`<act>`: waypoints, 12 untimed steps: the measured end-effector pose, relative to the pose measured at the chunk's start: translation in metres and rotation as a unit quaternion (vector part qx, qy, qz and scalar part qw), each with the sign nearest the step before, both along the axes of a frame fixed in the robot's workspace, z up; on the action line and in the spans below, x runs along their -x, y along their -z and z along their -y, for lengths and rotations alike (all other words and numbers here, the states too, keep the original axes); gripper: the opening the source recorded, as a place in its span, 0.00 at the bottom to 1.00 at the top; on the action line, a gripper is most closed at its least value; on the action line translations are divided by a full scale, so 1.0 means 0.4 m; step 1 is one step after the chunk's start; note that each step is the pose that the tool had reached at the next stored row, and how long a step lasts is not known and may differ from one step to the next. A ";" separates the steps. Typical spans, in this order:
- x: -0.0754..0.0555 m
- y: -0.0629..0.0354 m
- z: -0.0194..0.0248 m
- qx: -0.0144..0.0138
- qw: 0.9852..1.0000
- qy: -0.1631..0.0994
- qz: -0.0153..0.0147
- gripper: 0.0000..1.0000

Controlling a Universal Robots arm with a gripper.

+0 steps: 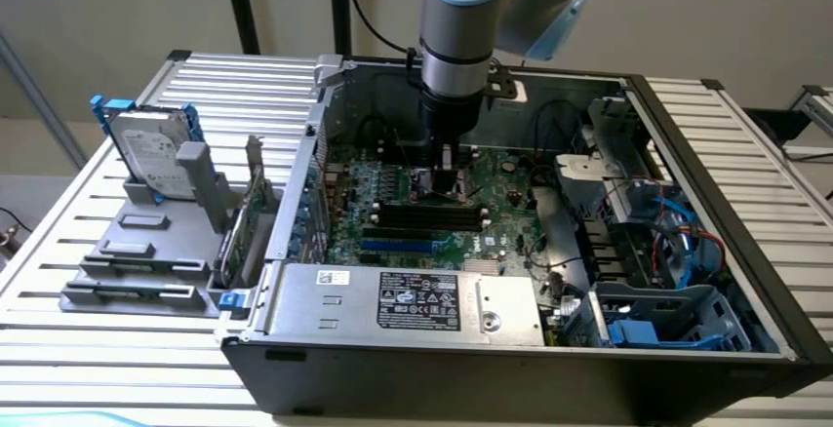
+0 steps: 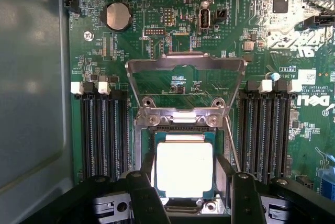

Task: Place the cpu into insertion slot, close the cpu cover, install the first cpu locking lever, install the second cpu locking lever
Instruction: 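Place the cpu into insertion slot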

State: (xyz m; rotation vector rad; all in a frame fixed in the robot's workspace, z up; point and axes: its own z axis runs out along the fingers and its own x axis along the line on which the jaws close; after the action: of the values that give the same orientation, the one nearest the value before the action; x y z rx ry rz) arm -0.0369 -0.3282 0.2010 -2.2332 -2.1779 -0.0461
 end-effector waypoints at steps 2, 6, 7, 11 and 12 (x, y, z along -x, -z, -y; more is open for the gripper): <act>0.000 0.001 0.000 0.000 1.000 0.000 0.000 0.54; -0.001 0.003 -0.002 0.000 1.000 0.000 -0.001 0.54; -0.001 0.003 -0.002 0.000 1.000 0.000 -0.001 0.54; -0.001 0.005 -0.003 0.000 1.000 0.000 -0.001 0.54; -0.001 0.005 -0.004 0.000 1.000 0.000 -0.001 0.54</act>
State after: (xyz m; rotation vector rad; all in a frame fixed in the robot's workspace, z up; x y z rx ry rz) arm -0.0364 -0.3267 0.1989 -2.2321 -2.1770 -0.0440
